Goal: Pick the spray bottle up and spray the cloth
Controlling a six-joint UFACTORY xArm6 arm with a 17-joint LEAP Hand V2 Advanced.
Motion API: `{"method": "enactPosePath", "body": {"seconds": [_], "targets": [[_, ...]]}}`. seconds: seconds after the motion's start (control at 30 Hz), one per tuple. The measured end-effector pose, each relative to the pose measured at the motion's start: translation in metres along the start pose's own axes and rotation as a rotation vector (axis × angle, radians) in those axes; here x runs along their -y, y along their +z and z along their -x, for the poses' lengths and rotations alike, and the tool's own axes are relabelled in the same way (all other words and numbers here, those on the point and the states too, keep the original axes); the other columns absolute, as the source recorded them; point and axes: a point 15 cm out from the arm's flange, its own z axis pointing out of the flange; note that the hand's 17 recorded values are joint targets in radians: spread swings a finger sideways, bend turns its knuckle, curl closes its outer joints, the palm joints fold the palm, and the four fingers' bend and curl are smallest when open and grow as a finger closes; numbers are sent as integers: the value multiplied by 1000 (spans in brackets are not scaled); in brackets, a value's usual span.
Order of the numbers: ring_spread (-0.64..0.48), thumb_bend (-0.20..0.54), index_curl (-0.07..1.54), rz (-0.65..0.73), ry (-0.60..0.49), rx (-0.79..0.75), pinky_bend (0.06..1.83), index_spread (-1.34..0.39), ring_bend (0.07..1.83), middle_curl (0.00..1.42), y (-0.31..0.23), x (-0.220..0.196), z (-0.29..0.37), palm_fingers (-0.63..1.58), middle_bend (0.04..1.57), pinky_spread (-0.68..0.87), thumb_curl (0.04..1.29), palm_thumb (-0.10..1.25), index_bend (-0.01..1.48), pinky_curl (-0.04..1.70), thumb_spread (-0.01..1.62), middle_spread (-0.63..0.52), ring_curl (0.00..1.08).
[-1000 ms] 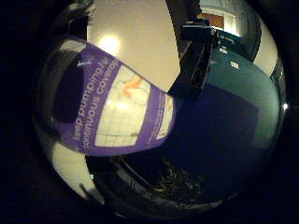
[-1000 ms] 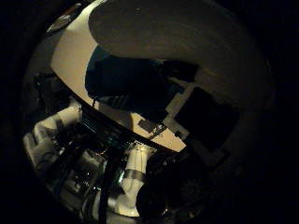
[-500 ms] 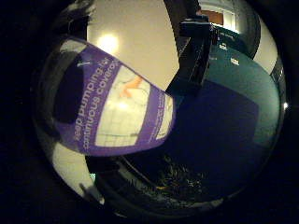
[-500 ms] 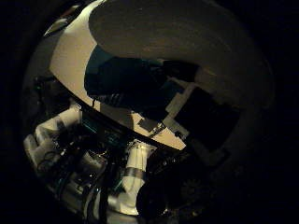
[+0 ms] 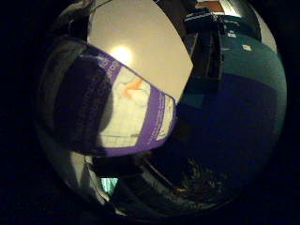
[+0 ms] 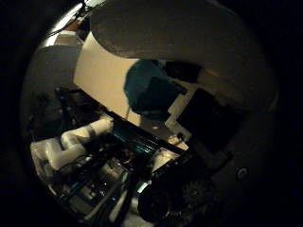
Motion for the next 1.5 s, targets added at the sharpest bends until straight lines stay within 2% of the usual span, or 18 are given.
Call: {"method": "enactPosePath", "body": {"seconds": [0.23, 0.47, 0.83, 1.1, 1.5], "targets": [[-220, -14, 762, -130, 59, 293, 1075, -186, 1358, 807, -34, 22, 37, 1126, 1355, -209, 435, 1078, 1227, 1245, 1080, -136, 805], [-220, -10, 754, -218, 46, 569, 1071, -183, 1358, 807, -62, 43, 86, 1127, 1364, -209, 460, 1099, 1236, 1248, 1075, -134, 803], [-219, -12, 748, -376, 15, 826, 1075, -182, 1359, 799, -86, 83, 122, 1126, 1369, -210, 492, 1109, 1246, 1255, 1075, -133, 802], [-219, -12, 746, -462, -22, 1055, 1075, -182, 1361, 796, -76, 103, 152, 1125, 1372, -211, 511, 1112, 1243, 1259, 1074, -132, 802], [-210, -13, 741, -661, -37, 1211, 1075, -181, 1358, 792, -30, 123, 173, 1123, 1375, -212, 532, 1104, 1247, 1261, 1075, -132, 804]]}}
